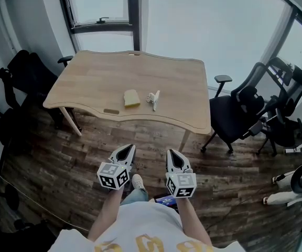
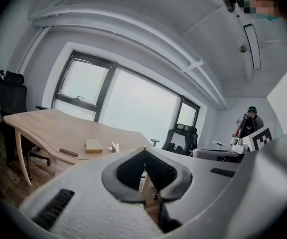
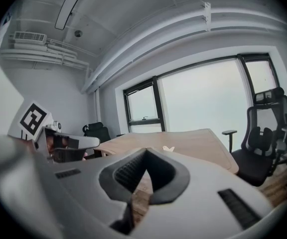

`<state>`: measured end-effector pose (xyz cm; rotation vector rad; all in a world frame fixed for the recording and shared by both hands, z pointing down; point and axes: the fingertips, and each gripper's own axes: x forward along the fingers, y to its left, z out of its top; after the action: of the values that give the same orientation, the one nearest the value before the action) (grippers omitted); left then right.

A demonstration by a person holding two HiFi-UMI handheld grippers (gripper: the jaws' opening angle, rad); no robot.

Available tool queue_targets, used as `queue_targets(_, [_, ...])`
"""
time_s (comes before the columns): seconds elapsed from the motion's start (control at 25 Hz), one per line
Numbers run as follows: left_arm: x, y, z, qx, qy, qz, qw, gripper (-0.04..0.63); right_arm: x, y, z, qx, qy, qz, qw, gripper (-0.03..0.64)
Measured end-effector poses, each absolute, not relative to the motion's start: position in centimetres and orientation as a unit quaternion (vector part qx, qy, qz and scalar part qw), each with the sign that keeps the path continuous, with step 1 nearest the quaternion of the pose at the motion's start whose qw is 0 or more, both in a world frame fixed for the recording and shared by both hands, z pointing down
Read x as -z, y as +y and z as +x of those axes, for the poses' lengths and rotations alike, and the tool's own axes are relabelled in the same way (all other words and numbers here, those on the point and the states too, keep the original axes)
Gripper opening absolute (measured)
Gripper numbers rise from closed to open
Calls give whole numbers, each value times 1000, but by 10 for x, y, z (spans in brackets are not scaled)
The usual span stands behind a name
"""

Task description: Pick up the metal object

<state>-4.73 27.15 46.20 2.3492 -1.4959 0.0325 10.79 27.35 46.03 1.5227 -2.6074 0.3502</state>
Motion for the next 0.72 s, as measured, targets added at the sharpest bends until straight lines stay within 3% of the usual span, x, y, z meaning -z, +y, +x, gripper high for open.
queue_targets(0.72, [-487, 121, -49, -8, -512, 835, 204, 20, -482, 135, 112, -123, -842, 521, 66, 11])
